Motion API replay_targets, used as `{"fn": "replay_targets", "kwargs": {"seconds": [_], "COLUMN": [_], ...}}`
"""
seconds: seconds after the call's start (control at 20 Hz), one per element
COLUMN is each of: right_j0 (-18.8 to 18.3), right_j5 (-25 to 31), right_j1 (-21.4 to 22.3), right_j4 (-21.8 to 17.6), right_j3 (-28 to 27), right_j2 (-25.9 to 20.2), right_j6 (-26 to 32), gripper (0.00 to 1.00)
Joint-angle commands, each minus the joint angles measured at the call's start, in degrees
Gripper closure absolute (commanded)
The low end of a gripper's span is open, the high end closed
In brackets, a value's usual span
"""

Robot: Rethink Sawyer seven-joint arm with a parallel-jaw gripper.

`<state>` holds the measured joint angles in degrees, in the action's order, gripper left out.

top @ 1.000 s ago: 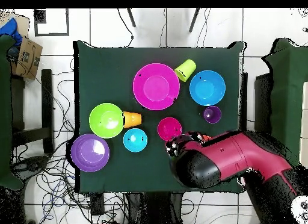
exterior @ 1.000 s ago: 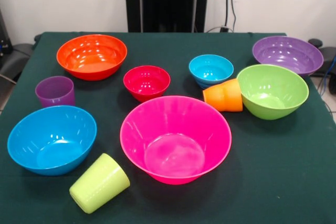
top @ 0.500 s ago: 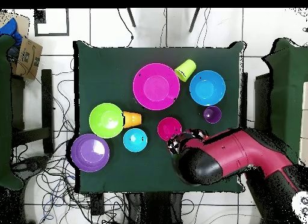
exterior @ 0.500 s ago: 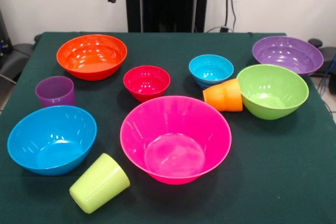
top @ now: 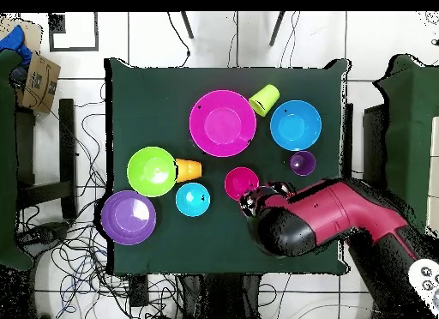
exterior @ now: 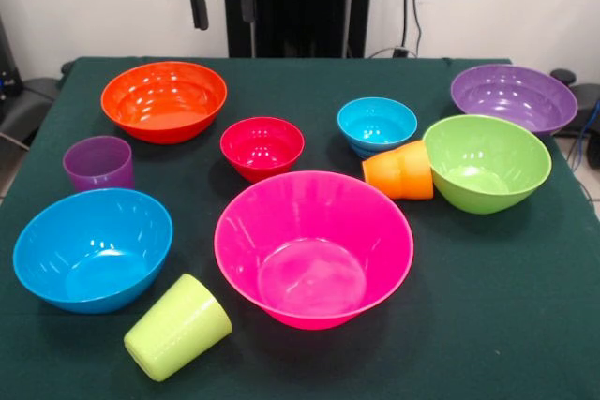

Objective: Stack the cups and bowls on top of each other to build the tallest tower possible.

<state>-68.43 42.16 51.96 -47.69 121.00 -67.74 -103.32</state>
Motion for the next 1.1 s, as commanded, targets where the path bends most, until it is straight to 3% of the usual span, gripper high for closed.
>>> {"fn": "replay_targets", "kwargs": {"seconds": [0.05, 0.55, 0.95, 1.1], "right_j0": [3.3, 3.3, 1.3, 1.9], "right_j5": [2.5, 1.1, 2.9, 2.6], "right_j1": [-7.5, -11.3, -11.7, -10.5], "right_j4": [-8.1, -12.4, -11.7, -11.7], "right_j3": [-1.8, -2.7, -4.9, -4.1], "right_j2": [4.4, 5.3, 3.7, 3.7], "right_j6": [19.3, 19.3, 24.6, 23.0], "gripper": [0.0, 0.0, 0.0, 0.0]}}
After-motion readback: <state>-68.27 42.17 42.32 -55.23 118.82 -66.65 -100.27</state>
